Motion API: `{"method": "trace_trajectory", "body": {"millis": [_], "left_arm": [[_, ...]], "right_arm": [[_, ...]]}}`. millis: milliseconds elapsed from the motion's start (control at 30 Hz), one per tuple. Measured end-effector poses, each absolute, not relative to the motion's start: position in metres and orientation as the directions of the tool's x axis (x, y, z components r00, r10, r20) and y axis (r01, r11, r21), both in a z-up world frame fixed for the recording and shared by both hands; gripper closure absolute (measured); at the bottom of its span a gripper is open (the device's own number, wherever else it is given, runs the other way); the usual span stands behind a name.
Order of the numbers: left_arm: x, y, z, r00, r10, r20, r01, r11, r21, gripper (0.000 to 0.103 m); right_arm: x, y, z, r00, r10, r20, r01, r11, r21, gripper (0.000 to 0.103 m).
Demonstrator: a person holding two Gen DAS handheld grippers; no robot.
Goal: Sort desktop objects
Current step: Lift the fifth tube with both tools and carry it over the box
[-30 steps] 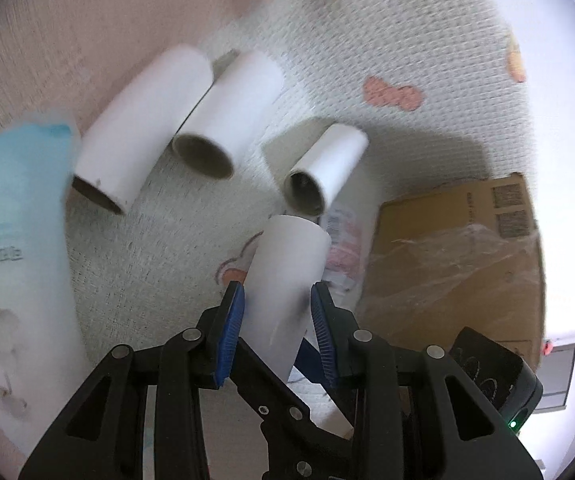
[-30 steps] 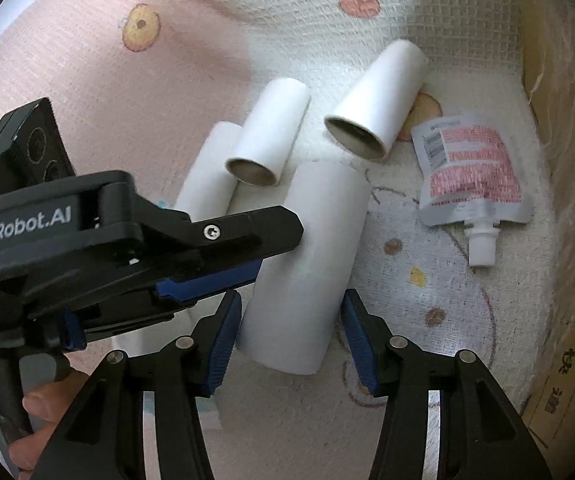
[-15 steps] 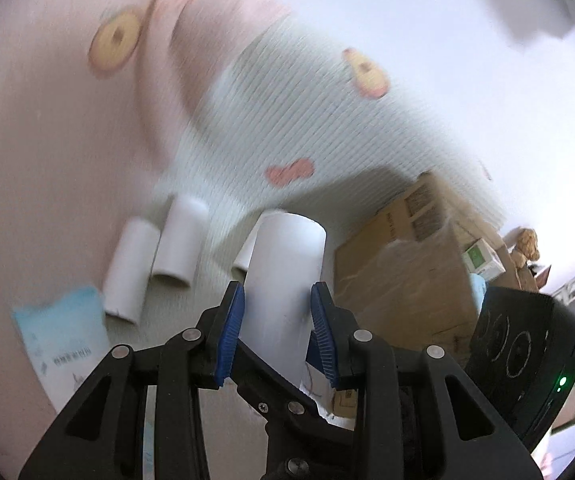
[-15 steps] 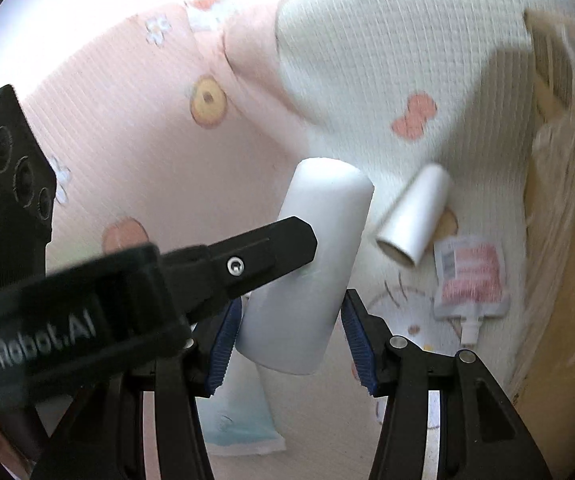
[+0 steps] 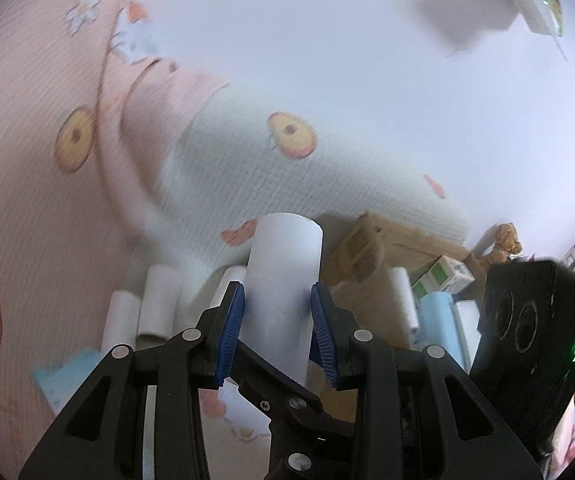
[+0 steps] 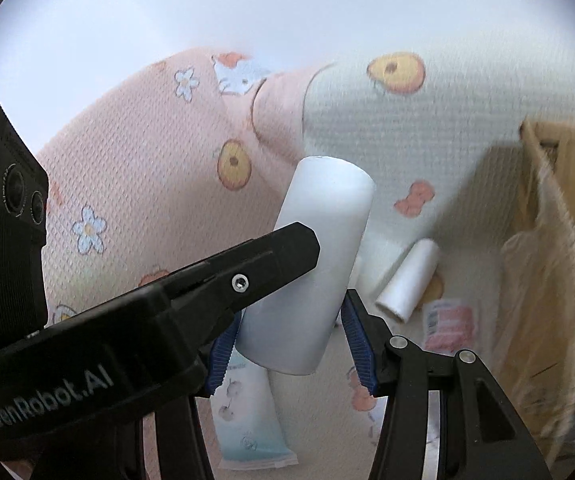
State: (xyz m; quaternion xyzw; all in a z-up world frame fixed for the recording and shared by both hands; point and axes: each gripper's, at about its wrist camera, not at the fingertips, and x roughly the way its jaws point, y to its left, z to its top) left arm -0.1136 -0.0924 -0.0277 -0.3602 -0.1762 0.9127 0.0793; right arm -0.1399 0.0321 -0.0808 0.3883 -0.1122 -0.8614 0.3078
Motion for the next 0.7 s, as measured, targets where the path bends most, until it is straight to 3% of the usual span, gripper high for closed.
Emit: {"method": "trace_trajectory", "body": {"millis": [400, 700], "left_arm": [[-0.158, -0.058, -0.003, -0.712, 0.4, -0.577, -0.13, -0.883, -0.451, 0.065], [-0.186, -0.008, -0.003, -0.667, 0.447, -0.596, -0.205, -0.879, -0.43, 0.065]], "right_arm": [[-0.16, 0.081, -0.033, -0.586, -0.543, -0.601, 0.438, -0.837, 0.329, 0.054], [-0.183, 0.121, -0.042, -0.596, -0.492, -0.634, 0.349, -0.871, 0.347, 0.054]]}}
